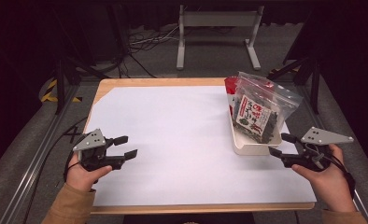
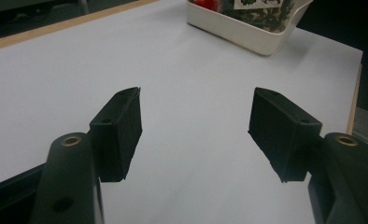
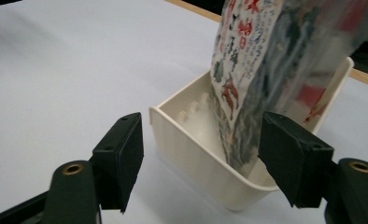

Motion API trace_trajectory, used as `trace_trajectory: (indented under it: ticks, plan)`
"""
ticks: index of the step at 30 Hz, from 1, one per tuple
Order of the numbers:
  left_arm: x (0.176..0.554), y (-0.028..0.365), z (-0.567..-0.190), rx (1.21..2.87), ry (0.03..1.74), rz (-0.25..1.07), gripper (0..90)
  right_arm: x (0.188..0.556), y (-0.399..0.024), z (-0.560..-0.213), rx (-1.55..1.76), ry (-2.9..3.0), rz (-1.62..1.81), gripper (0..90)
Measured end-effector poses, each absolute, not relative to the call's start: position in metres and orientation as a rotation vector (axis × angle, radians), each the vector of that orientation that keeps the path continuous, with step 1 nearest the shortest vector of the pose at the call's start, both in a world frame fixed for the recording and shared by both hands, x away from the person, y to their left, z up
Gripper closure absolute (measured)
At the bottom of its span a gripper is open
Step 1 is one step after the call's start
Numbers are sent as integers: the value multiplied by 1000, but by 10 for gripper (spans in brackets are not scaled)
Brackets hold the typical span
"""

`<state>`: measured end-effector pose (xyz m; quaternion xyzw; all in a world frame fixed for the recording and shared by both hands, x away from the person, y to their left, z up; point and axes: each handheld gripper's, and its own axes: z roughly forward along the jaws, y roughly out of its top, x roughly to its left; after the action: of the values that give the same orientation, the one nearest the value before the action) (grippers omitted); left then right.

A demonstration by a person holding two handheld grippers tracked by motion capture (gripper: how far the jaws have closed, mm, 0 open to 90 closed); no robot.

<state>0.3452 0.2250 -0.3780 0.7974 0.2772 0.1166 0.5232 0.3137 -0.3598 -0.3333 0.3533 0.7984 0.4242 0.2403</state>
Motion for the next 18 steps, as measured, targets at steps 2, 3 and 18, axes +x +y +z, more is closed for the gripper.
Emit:
trace_trajectory:
  ticks: [2, 3, 18]
  plan:
    - [344, 225, -380, 1910, 666, 273, 351, 314, -357, -336, 950, 2198, 1175, 311]
    - [343, 225, -381, 1911, 670, 265, 350, 314, -355, -337, 942, 2204, 1181, 311]
    - [342, 231, -392, 1915, 678, 249, 342, 319, -335, -366, 825, 2261, 1316, 301]
